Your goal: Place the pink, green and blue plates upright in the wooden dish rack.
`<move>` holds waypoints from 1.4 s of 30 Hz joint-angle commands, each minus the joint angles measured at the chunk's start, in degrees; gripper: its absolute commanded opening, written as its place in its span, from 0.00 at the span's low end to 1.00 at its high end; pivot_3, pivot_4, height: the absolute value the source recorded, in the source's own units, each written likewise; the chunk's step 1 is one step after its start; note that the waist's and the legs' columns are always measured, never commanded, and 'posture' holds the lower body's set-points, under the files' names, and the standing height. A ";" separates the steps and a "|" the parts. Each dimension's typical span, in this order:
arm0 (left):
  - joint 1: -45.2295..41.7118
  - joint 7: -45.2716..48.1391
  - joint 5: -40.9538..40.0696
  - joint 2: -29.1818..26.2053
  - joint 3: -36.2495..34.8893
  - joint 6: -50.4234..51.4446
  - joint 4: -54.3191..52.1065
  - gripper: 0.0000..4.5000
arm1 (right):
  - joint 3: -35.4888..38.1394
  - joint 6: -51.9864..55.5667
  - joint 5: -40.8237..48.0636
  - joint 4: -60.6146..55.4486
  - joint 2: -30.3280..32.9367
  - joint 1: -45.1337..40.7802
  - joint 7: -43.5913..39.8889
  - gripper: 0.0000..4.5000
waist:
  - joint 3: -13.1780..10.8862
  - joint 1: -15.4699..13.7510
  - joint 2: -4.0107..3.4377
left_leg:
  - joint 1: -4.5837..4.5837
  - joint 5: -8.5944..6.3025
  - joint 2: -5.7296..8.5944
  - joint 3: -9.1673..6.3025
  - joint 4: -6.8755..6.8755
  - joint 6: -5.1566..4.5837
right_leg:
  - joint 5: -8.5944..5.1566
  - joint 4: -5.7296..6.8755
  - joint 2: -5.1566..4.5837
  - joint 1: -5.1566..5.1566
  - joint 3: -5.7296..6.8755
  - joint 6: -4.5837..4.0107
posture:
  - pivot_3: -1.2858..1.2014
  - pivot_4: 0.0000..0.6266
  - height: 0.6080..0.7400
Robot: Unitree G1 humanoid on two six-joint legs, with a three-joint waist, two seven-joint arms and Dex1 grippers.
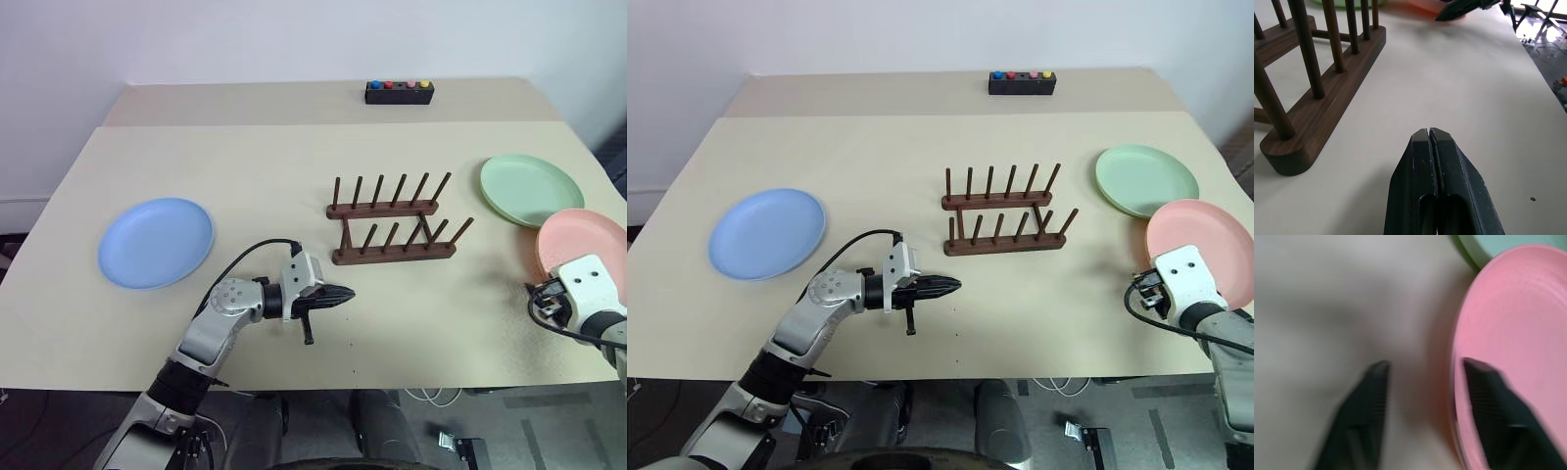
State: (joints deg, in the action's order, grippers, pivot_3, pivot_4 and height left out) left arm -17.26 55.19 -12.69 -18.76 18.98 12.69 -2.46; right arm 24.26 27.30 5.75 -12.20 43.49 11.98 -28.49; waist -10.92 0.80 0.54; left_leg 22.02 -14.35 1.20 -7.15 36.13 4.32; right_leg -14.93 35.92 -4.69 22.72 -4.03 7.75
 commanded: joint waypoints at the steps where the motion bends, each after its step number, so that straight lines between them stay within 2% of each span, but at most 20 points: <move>1: 0.71 -0.09 -0.31 -0.41 -0.21 -0.05 -2.05 0.00 | 0.02 0.58 -0.96 -2.16 -0.49 0.55 0.99 0.01 | 0.00 0.01 0.00 | 0.00 0.00 0.00 0.00 0.00 0.00 | 0.00 0.00 0.00 0.00 0.00 0.00 | 0.52 0.24 1.00; 12: 1.01 0.27 -0.31 -0.66 0.25 -0.45 -1.63 0.00 | -0.24 -0.40 -7.45 -5.34 1.37 2.26 4.02 0.01 | 0.00 -0.05 0.00 | 0.04 0.00 0.00 0.00 0.02 0.00 | 0.00 0.00 0.00 0.03 0.00 0.00 | 0.52 0.24 1.00; 17: 0.70 0.63 0.00 -0.81 0.41 -1.37 -0.76 0.00 | 3.39 -6.36 -10.36 -9.00 7.01 0.80 2.06 0.01 | 0.01 0.13 -0.18 | 0.06 0.00 0.01 0.04 0.02 0.00 | 0.01 0.02 -0.01 0.08 -0.03 0.01 | 0.52 0.24 1.00; 20: 0.51 0.65 0.21 -0.76 0.52 -1.87 -0.38 0.00 | 5.32 -8.75 -8.03 -10.12 9.34 -2.72 -0.39 0.01 | 0.00 0.06 -0.13 | 0.06 0.00 0.00 0.02 0.01 0.00 | 0.01 0.03 0.01 0.08 -0.01 0.02 | 0.52 0.24 1.00; 23: 0.28 0.67 0.34 -0.59 0.52 -2.19 -0.12 0.00 | 6.03 -12.80 -1.43 -12.62 9.99 -8.56 -5.29 0.01 | -0.01 0.20 -0.12 | 0.08 0.00 0.00 0.03 0.03 0.00 | 0.02 0.01 0.00 0.07 -0.02 0.04 | 0.52 0.24 1.00; 26: 0.06 0.79 0.33 -0.33 0.49 -2.26 0.15 0.00 | 6.27 -13.00 8.21 -14.45 7.30 -14.89 -8.56 0.01 | -0.02 0.17 -0.10 | 0.07 0.00 -0.01 0.01 0.00 0.00 | 0.07 0.03 0.01 0.08 -0.01 0.12 | 0.52 0.24 1.00; 29: -0.32 0.87 0.47 0.01 0.40 -2.64 0.75 0.00 | 5.17 -6.30 24.66 -16.35 5.99 -22.97 -13.09 0.01 | -0.08 0.04 -0.02 | 0.11 0.00 -0.01 -0.02 0.03 0.00 | 0.09 0.01 0.01 0.07 0.00 0.15 | 0.52 0.24 1.00; 33: -0.21 0.64 0.53 0.16 0.08 -2.88 0.89 0.00 | 4.30 1.08 39.39 -16.34 4.89 -28.39 -15.45 0.01 | -0.09 -0.15 0.01 | 0.15 0.00 0.01 -0.08 0.05 -0.01 | 0.09 0.00 -0.01 0.07 0.04 0.13 | 0.52 0.24 1.00; 42: 0.98 -0.31 0.33 -0.39 -0.32 -2.50 -0.37 0.00 | 5.65 9.98 56.66 -7.34 1.48 -31.68 -16.65 0.01 | -0.08 -0.04 -0.01 | 0.16 0.00 0.01 -0.10 0.04 -0.01 | 0.08 0.02 0.00 0.10 0.06 0.11 | 0.52 0.24 1.00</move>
State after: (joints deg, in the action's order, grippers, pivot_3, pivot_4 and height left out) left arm -16.47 54.91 -11.91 -19.07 19.39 10.71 -0.74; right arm 27.35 36.41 58.09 -20.69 45.32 -18.02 -45.16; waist -11.00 0.76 0.52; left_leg 22.18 -14.34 1.20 -7.25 36.17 4.31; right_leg -14.85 35.95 -4.69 22.82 -3.96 7.86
